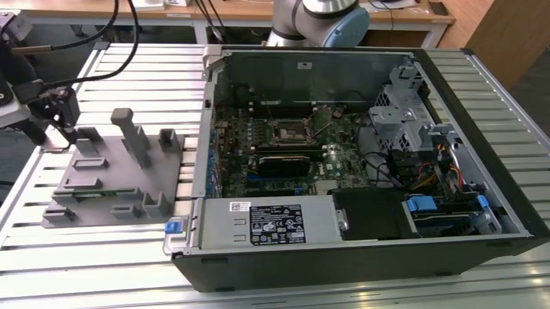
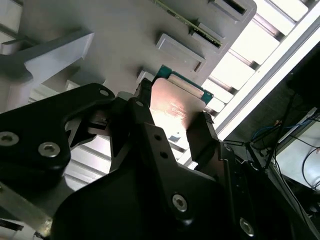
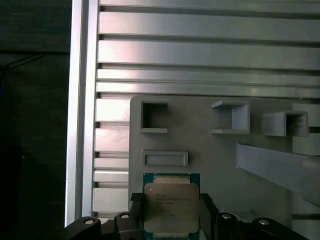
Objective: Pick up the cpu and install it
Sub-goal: 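Pick up the cpu and move it towards the insertion slot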
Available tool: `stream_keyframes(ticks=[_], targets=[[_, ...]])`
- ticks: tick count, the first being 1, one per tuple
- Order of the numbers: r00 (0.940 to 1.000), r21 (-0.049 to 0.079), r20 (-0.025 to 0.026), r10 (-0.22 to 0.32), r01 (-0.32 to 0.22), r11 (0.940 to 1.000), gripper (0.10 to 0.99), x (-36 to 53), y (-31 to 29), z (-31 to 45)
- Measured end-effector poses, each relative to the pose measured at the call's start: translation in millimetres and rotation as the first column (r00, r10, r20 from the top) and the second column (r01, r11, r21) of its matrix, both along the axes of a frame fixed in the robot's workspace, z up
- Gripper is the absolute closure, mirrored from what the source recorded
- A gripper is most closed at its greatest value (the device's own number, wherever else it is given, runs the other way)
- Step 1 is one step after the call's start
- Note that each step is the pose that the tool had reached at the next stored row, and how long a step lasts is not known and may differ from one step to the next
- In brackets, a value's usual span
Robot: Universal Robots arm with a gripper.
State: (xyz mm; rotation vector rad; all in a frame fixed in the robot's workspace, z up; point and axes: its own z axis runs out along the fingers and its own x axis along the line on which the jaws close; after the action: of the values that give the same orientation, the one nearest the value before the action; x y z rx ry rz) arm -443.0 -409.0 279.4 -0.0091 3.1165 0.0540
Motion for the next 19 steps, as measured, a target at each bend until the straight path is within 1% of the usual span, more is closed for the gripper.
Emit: stream_keyframes(ticks=[8,14,19], targets=[[1.0,0.0,0.0001,0.0,0.0,1.0,0.553,0.0,0.0,21.6],[1.0,0.0,0.0001,0.0,0.0,1.0,0.553,-0.1,0.0,34.3],[1.0,0.0,0.0,0.0,0.0,1.0,0.553,-0.1,0.0,49.0]])
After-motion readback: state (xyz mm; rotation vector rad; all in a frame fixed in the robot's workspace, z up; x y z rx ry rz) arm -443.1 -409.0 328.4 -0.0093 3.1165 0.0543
